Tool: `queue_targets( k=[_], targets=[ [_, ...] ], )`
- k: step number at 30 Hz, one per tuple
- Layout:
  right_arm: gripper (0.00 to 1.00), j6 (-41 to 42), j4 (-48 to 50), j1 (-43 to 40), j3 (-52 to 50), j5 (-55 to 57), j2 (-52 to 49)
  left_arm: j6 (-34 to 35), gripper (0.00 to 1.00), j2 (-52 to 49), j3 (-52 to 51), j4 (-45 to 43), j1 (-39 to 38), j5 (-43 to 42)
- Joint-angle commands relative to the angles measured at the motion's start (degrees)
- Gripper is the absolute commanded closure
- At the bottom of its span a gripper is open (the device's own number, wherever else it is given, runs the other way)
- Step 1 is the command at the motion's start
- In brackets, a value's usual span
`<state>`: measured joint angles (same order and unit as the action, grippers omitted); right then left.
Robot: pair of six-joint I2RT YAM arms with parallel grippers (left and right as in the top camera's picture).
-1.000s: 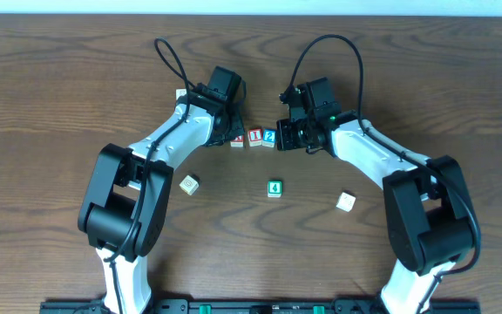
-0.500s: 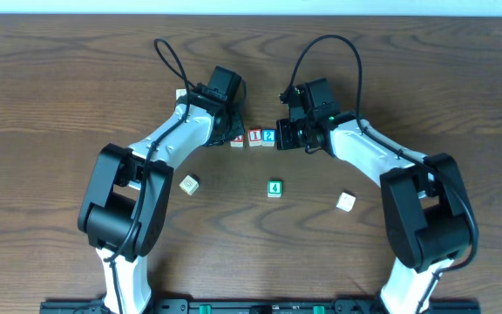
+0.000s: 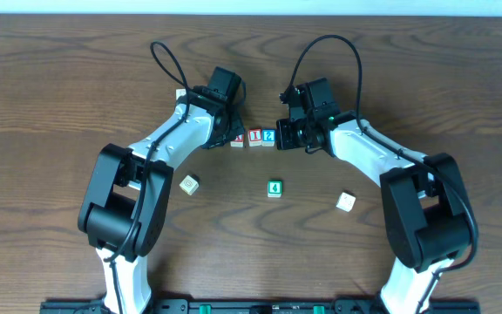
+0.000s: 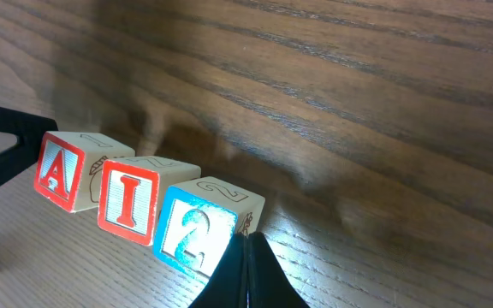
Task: Spell out Ai2
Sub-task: 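Push the blocks together with both grippers to align the row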
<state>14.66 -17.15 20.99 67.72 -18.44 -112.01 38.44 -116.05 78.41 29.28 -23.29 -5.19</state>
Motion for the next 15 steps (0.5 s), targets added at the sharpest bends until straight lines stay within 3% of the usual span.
queue_targets(
  k=[1, 15],
  targets=[
    [0.98, 0.1, 0.0, 0.4, -0.2, 0.1, -0.6, 1.5, 0.94, -1.0, -0.3, 0.7, -0.3, 0.4],
    [0.99, 0.0, -0.2, 2.2, -0.2, -1.3, -0.6, 2.3, 0.94, -1.0, -0.3, 0.8, -0.9, -0.7]
  ],
)
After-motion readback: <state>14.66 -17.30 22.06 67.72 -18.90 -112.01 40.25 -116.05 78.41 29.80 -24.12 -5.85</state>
